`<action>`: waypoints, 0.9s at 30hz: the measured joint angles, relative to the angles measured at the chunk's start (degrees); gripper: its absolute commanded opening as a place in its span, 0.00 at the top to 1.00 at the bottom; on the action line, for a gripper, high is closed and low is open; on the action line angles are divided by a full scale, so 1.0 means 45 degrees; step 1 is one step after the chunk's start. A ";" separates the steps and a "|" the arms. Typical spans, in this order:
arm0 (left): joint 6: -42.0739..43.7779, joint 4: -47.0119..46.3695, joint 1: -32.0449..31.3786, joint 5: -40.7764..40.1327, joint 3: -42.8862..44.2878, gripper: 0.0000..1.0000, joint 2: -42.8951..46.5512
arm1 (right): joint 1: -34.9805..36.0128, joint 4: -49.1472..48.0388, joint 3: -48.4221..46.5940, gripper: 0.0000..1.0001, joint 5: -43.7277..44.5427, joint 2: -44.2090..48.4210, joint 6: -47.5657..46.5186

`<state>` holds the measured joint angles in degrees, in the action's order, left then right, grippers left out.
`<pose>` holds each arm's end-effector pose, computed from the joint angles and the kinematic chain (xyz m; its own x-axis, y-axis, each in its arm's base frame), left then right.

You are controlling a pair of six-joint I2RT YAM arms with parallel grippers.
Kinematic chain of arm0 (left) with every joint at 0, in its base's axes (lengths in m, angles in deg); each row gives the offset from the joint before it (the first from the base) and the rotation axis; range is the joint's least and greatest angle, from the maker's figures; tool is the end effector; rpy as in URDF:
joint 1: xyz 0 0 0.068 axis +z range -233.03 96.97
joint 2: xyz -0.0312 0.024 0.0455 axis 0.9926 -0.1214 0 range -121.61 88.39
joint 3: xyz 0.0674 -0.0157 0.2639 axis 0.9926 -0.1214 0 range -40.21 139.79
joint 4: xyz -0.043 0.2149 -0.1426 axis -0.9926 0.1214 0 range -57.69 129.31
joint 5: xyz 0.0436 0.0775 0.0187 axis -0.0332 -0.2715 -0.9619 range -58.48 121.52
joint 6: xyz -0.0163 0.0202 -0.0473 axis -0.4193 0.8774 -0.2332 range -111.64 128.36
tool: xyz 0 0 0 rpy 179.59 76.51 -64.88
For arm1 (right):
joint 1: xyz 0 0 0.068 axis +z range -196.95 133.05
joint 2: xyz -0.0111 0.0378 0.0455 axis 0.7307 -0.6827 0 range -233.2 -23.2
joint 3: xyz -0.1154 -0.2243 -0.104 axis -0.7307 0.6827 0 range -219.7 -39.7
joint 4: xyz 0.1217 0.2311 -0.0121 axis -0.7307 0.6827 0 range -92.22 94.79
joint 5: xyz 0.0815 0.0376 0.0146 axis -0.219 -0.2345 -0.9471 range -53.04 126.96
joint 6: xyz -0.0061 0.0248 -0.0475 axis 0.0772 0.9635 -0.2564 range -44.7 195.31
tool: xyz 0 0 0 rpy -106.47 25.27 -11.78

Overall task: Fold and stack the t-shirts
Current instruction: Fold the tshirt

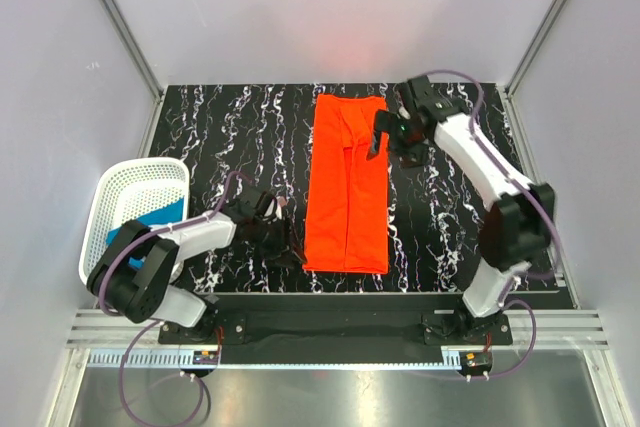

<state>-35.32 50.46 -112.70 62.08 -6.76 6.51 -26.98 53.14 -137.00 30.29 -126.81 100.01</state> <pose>0.1924 -0.1304 0.1353 -0.9923 -0.1189 0.0349 -0.1153 0.7824 -0.6120 0.3597 0.1351 0.3065 -0.9150 0.1092 -0.3883 -0.0094 0.9566 0.2913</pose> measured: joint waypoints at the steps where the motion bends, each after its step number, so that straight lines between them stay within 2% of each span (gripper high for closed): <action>1: 0.0044 0.0005 0.0000 0.0005 -0.0015 0.46 0.0024 | 0.0000 -0.0641 0.1428 0.06 -0.0316 0.0967 0.0170; 4: 0.0165 -0.0005 0.0000 0.0068 -0.0010 0.46 0.0000 | 0.0024 -0.1744 0.5265 0.15 -0.1404 0.2822 0.0748; 6: 0.0262 0.0039 0.0000 0.0151 0.0092 0.46 -0.0165 | 0.0029 -0.2516 0.7621 0.26 -0.2084 0.3342 0.1258; 8: 0.0325 0.0058 0.0005 0.0267 0.0330 0.47 -0.0500 | 0.0029 -0.2939 0.9340 0.31 -0.2506 0.3463 0.1671; 10: 0.0403 0.0044 0.0005 0.0325 0.0578 0.47 -0.0787 | 0.0039 -0.3196 1.0588 0.31 -0.2846 0.3507 0.2016; 17: 0.0471 -0.0141 0.0024 0.0748 0.0874 0.50 -0.1365 | 0.0039 -0.4405 1.2235 0.31 -0.3487 0.4799 0.2807; 27: 0.0457 -0.0583 0.0029 0.0850 0.0617 0.54 -0.1345 | 0.0053 -0.6207 1.3877 0.36 -0.4784 0.4886 0.3861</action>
<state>-33.27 47.84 -112.57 65.91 -3.98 0.45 -26.74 25.20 -74.55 8.76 -104.82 117.39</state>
